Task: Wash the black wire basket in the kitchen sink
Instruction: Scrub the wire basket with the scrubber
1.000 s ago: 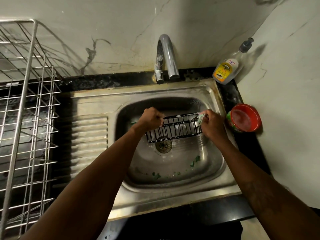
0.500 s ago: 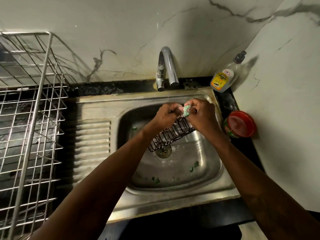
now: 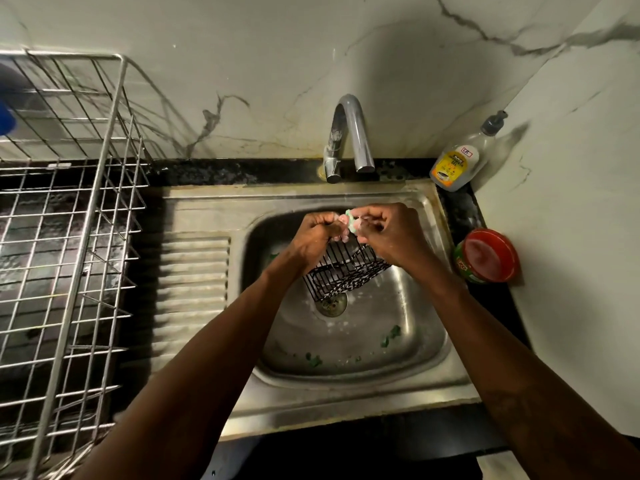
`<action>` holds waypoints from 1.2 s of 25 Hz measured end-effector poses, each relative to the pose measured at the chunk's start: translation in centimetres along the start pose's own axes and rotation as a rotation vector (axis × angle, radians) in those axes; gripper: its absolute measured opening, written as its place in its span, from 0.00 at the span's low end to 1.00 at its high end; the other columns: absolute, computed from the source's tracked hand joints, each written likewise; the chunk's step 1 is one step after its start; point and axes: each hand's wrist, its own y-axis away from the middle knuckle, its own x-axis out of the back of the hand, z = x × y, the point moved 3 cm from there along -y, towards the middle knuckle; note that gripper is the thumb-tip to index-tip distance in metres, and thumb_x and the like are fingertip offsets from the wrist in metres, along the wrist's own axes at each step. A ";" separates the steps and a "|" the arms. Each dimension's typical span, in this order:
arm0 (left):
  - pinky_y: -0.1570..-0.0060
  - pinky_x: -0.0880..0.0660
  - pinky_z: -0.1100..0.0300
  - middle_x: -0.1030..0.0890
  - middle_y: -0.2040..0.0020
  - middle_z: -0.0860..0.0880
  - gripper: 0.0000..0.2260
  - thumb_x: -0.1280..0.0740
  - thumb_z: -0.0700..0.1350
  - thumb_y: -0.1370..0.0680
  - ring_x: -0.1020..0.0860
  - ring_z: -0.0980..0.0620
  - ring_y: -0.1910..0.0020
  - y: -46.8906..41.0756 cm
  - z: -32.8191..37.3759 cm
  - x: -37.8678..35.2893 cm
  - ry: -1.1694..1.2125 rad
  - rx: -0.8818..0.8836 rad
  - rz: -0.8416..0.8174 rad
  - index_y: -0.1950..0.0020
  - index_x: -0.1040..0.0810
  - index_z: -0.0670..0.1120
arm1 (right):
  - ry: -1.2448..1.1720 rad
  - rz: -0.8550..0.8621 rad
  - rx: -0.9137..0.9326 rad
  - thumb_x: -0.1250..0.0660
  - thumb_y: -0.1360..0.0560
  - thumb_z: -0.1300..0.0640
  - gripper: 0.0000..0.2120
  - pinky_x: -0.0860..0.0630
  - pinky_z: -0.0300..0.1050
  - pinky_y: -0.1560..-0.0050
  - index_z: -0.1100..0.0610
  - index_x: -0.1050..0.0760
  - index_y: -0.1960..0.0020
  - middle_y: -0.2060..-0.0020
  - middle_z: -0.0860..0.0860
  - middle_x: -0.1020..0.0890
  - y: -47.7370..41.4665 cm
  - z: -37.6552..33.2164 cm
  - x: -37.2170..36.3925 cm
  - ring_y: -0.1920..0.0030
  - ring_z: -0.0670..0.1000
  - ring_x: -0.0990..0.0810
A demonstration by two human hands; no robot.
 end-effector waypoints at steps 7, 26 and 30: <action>0.40 0.26 0.52 0.16 0.58 0.47 0.10 0.34 0.39 0.19 0.20 0.51 0.53 -0.1 0.5 2.3 -0.217 0.031 -0.094 0.56 0.18 0.35 | 0.109 0.028 0.036 0.23 0.28 0.58 0.09 0.16 0.49 0.54 0.52 0.14 0.48 0.56 0.48 0.12 -1.5 -0.3 -0.4 0.61 0.44 0.15; 0.48 0.21 0.51 0.16 0.54 0.48 0.08 0.36 0.40 0.21 0.18 0.49 0.52 0.8 1.9 4.7 -0.912 -0.145 -0.001 0.49 0.18 0.46 | 0.369 -0.061 0.457 0.35 0.27 0.67 0.13 0.21 0.52 0.53 0.59 0.16 0.47 0.54 0.56 0.17 3.3 0.1 -4.5 0.54 0.56 0.19; 0.52 0.21 0.49 0.18 0.58 0.47 0.06 0.37 0.37 0.23 0.19 0.47 0.56 0.6 2.6 4.4 -0.951 -0.093 -0.030 0.54 0.21 0.45 | 0.322 0.143 0.298 0.36 0.26 0.66 0.13 0.21 0.48 0.52 0.62 0.16 0.46 0.53 0.58 0.16 1.0 -0.4 -5.2 0.54 0.58 0.18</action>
